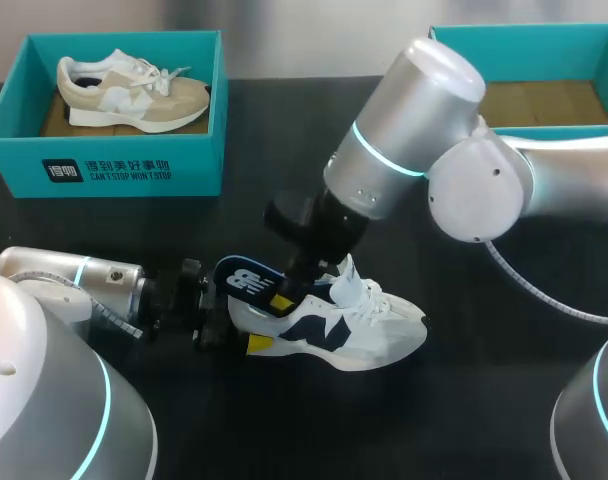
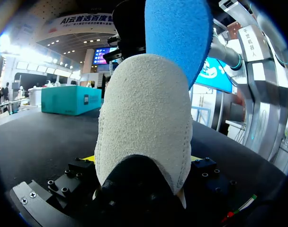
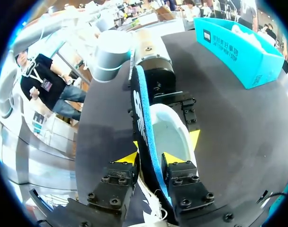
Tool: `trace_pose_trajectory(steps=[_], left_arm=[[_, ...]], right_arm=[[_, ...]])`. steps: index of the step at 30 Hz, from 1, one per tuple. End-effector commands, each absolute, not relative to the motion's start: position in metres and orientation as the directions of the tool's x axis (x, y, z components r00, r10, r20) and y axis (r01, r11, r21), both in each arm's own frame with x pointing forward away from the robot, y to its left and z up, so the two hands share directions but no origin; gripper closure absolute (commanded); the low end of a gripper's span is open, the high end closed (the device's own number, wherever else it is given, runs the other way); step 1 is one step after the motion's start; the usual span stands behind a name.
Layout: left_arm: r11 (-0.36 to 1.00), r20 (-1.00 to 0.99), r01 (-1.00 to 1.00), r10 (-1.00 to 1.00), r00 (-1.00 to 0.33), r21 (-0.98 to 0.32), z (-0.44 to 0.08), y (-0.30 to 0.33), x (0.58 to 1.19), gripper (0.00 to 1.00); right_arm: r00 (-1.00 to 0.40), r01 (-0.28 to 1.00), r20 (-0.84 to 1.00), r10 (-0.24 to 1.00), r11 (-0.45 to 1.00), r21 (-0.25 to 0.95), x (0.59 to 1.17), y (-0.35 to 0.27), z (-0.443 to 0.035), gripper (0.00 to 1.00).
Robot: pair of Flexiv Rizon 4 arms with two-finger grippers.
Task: Take the shoe out of the shoebox, open the shoe tongue, remove and reinsert the insole, then place the shoe into the shoebox
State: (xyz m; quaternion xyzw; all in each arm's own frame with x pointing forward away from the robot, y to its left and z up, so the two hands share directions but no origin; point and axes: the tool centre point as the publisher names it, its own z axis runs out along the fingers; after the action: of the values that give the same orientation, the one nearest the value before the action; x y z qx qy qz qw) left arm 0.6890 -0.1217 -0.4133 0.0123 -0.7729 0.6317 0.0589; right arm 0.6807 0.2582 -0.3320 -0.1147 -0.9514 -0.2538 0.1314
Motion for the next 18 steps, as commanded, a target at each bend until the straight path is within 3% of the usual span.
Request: trace_pose_trajectory(steps=[1, 2, 18], left_arm=[[0.204, 0.107, -0.094, 0.055, -0.993, -0.974, -0.414, -0.123, 0.689, 1.00], [0.204, 0.107, -0.094, 0.055, -0.993, -0.974, -0.414, -0.123, 0.689, 1.00], [0.204, 0.107, -0.094, 0.055, -0.993, -0.974, -0.414, -0.123, 0.689, 1.00]], right_arm=[[-0.940, 0.280, 0.307, 0.146, 0.845, 0.455, 0.681, 0.258, -0.331, 0.81], [-0.941, 0.276, 0.306, 0.142, 0.846, 0.456, 0.682, 0.259, -0.331, 1.00], [-0.968, 0.122, 0.250, -0.020, 0.835, 0.537, 0.700, 0.286, -0.302, 1.00]])
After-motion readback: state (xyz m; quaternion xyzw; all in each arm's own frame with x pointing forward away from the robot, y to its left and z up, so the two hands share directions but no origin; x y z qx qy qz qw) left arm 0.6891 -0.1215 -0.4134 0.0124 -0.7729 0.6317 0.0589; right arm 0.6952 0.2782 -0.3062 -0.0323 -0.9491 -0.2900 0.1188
